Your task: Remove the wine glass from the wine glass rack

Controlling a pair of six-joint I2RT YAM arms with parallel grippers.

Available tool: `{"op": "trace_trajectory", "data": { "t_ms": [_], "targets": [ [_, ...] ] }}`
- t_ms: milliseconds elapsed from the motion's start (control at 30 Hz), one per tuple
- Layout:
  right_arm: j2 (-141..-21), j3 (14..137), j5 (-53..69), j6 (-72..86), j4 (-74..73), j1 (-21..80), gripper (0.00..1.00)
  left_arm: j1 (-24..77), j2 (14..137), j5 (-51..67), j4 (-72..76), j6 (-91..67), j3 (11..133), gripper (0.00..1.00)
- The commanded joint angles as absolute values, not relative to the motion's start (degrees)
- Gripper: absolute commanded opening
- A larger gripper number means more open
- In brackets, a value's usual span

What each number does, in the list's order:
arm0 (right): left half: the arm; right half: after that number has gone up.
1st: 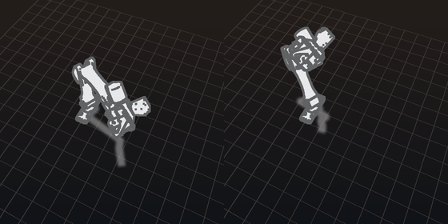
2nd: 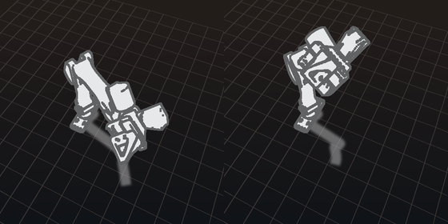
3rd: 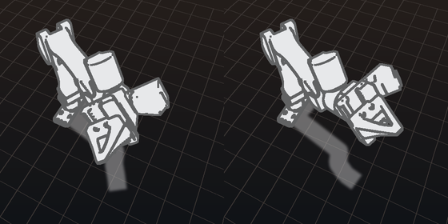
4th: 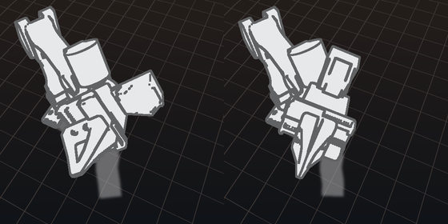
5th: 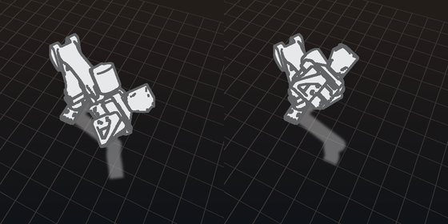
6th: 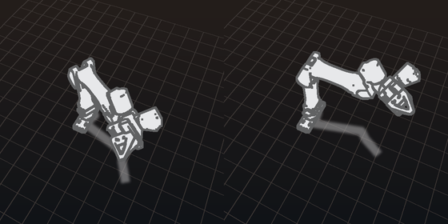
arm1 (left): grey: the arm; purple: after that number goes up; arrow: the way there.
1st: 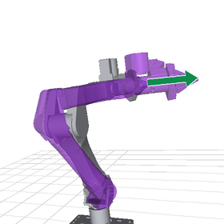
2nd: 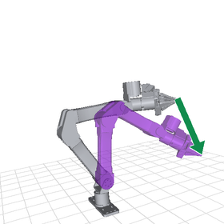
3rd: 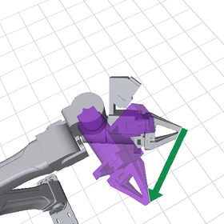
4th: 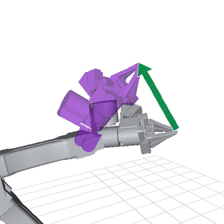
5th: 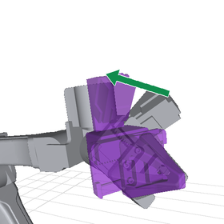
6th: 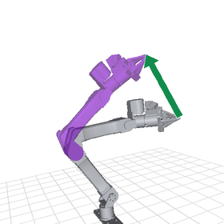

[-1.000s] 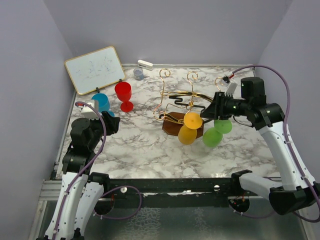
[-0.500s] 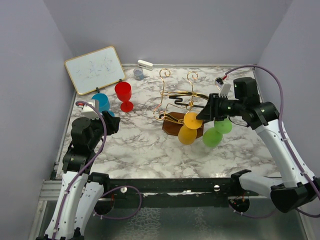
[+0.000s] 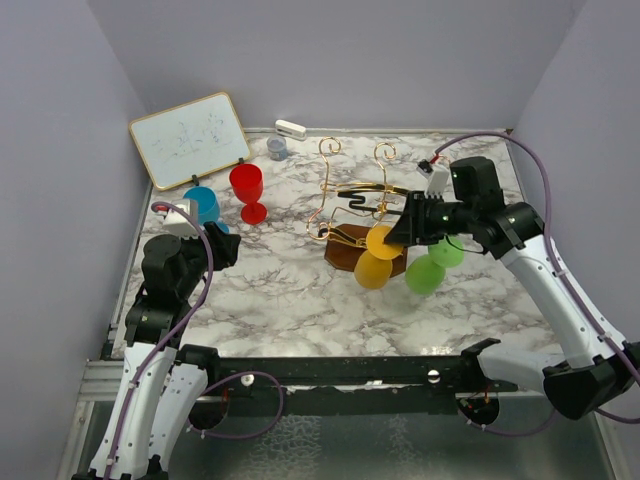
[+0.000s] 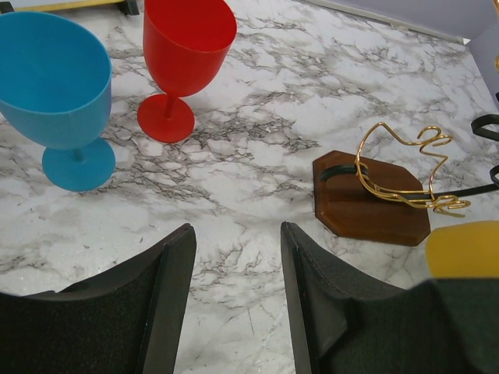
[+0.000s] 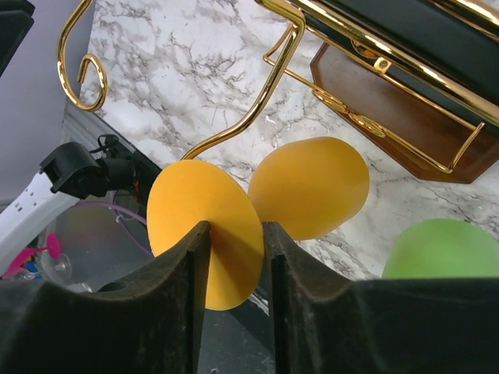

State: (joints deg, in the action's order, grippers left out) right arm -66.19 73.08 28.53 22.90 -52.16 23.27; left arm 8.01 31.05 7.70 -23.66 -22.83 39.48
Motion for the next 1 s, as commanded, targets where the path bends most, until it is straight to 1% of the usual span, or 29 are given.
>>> {"op": "trace_trajectory", "data": {
  "t_ms": [0, 67, 367, 533, 833, 967],
  "targets": [
    [-66.17, 72.85, 26.50, 23.89, -49.21, 24.08, 0.28, 8.35, 31.02, 9.22, -22.81, -23.15, 39.12, 0.50],
    [-65.95, 72.92, 26.33, 24.12, -48.91, 24.08, 0.22, 8.35, 31.05, 9.22, -22.84, -23.12, 39.13, 0.50],
    [-64.51, 73.08, 27.27, 24.97, -47.40, 24.08, 0.07, 8.35, 30.99, 9.18, -22.87, -23.06, 39.13, 0.50],
    [-63.35, 72.87, 28.13, 26.38, -45.63, 24.08, 0.01, 8.35, 31.02, 9.14, -22.97, -23.03, 39.16, 0.50],
    [-59.96, 67.35, 28.34, 31.86, -36.62, 24.08, 0.01, 8.50, 31.08, 9.05, -23.08, -23.05, 39.03, 0.50],
    [-57.86, 64.35, 26.43, 34.88, -32.34, 24.08, 0.01, 8.59, 31.09, 8.97, -23.11, -23.04, 39.13, 0.50]
  ]
}}
